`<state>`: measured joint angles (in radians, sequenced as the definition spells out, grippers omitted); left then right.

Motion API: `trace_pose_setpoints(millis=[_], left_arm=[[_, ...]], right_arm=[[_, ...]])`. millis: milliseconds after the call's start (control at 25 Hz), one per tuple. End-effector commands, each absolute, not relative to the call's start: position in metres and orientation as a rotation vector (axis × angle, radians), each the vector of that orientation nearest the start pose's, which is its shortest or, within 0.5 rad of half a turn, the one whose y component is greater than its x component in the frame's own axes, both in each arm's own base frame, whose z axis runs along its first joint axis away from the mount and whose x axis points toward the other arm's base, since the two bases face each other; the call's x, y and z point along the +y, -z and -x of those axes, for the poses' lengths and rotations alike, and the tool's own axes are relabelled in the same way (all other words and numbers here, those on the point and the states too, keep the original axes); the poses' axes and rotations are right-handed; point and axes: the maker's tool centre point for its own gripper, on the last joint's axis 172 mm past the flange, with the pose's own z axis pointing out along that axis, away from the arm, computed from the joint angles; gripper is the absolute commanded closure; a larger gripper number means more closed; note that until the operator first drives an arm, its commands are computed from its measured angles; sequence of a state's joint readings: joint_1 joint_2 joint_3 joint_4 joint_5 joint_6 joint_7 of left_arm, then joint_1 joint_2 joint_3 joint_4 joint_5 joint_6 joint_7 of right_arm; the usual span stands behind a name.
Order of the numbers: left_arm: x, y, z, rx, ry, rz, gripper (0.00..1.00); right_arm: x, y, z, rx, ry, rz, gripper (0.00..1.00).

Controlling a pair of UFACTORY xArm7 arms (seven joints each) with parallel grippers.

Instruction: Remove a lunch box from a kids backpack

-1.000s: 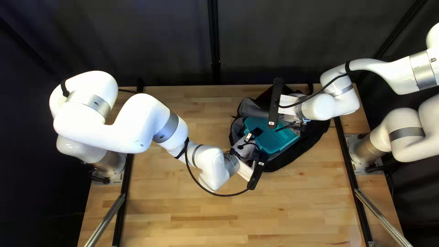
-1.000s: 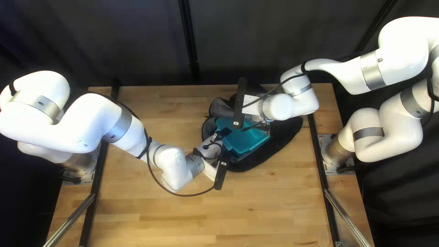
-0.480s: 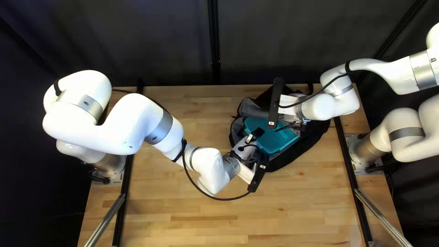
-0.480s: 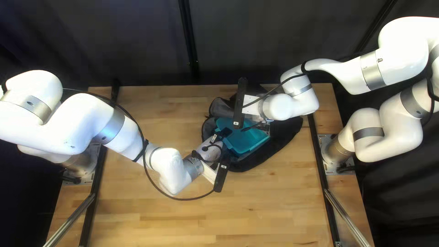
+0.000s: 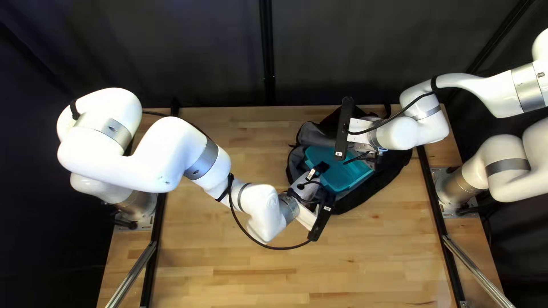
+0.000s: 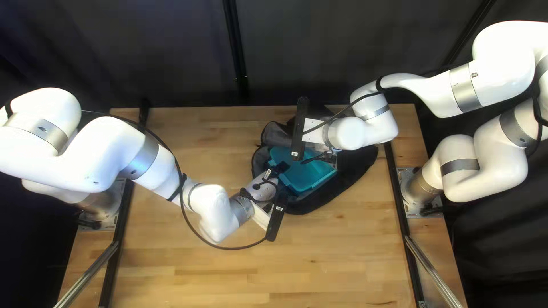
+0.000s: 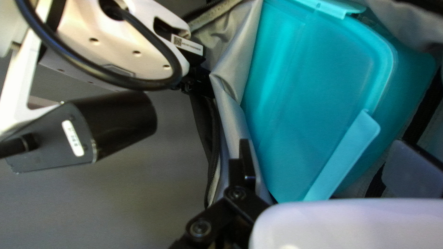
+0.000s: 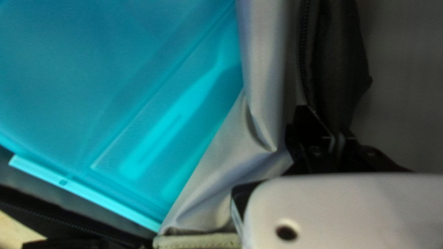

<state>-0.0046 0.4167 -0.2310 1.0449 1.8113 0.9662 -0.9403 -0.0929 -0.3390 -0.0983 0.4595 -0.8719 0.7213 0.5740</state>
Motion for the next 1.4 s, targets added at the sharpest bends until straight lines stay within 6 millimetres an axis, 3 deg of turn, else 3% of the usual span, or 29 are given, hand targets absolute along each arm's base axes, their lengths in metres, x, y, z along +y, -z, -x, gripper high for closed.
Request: trace_pose_setpoints(millis=[40, 480, 520, 680, 720, 760, 1000, 1400], left_arm=[[0.03, -0.122, -0.614, 0.718, 0.558, 1.933, 0.0], [0.032, -0.112, -0.608, 0.838, 0.529, 2.055, 0.0], [0.033, -0.111, -0.608, 0.844, 0.527, 2.061, 0.05], [0.037, -0.104, -0.608, 0.876, 0.514, 2.091, 0.47], [0.038, -0.103, -0.608, 0.881, 0.512, 2.095, 0.88], [0.038, -0.103, -0.607, 0.885, 0.51, 2.097, 0.93], [0.035, -0.106, -0.606, 0.884, 0.495, 2.085, 0.99], [0.021, -0.124, -0.597, 0.866, 0.474, 2.063, 0.98]], right_arm=[[-0.157, -0.142, -0.355, -0.145, -0.248, -2.593, 1.0], [-0.157, -0.142, -0.355, -0.145, -0.248, -2.593, 1.0], [-0.157, -0.142, -0.355, -0.145, -0.248, -2.593, 1.0], [-0.157, -0.142, -0.355, -0.145, -0.248, -2.593, 1.0], [-0.157, -0.142, -0.355, -0.145, -0.248, -2.593, 1.0], [-0.157, -0.142, -0.355, -0.145, -0.248, -2.593, 1.0], [-0.157, -0.142, -0.355, -0.145, -0.248, -2.593, 1.0], [-0.157, -0.142, -0.355, -0.145, -0.248, -2.593, 1.0]])
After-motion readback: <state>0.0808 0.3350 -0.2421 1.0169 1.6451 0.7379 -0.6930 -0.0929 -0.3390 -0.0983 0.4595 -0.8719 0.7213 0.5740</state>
